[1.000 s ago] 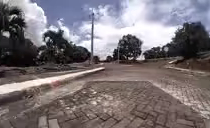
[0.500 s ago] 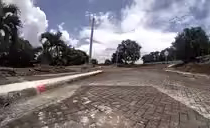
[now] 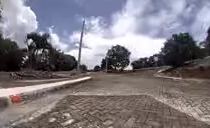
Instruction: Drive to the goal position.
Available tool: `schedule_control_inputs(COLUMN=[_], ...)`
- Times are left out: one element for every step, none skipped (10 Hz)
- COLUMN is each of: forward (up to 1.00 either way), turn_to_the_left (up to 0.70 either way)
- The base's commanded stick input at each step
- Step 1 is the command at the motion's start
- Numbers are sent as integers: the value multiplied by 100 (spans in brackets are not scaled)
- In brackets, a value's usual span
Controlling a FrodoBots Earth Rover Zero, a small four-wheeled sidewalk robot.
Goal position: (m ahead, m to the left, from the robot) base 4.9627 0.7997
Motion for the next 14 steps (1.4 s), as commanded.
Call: schedule_control_inputs(forward=[100,100,100,100,100,100,100,100,100,100,100,100,100,100], turn_to_the_left=[-27,-27,-27,-27,-16,0,0,0,0,0,0,0,0,0])
